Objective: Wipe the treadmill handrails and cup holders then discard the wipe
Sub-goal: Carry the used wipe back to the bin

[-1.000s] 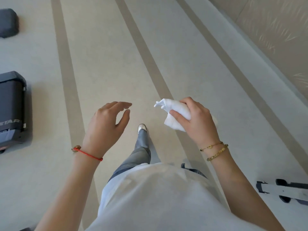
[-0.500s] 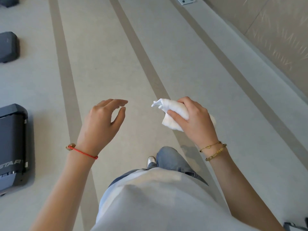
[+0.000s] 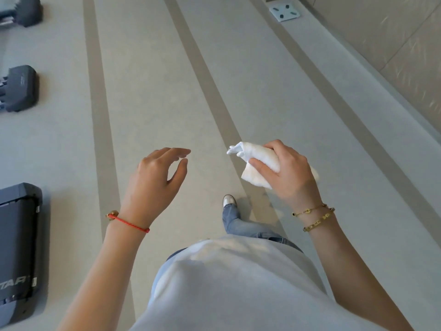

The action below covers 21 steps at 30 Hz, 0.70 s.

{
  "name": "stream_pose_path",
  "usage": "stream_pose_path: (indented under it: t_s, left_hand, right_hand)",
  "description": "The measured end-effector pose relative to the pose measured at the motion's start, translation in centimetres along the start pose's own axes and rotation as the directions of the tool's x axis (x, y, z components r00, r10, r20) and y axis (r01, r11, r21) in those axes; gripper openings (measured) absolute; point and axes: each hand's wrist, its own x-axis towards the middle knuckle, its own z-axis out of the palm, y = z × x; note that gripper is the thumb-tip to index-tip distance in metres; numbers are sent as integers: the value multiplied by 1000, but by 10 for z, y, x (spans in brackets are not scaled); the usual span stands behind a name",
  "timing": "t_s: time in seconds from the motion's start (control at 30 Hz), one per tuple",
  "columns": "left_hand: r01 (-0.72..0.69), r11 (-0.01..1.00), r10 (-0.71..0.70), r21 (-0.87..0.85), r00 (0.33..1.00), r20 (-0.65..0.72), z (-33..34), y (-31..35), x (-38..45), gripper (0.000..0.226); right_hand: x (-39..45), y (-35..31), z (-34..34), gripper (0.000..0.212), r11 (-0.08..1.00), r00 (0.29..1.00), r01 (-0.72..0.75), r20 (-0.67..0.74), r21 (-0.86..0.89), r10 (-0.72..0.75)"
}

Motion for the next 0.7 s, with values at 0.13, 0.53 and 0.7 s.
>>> stream_pose_path:
  t_s: [0.13,0.53,0.7]
  left_hand:
    - [12,1000,-11,4,1000,-28,6,-7,97,22]
    - [23,1000,-23,-18,1000,-8,31,-49,320,21]
    - [18,1000,-18,-11,1000,-12,46,-90,413,21]
  right_hand:
    - [98,10,-2,30,1000,1000,13,-23,-4,-13]
    - [327,39,18,32,997,998,30,52,-75,-26]
    - [422,48,47,33,996,998,42,55,-80,-38]
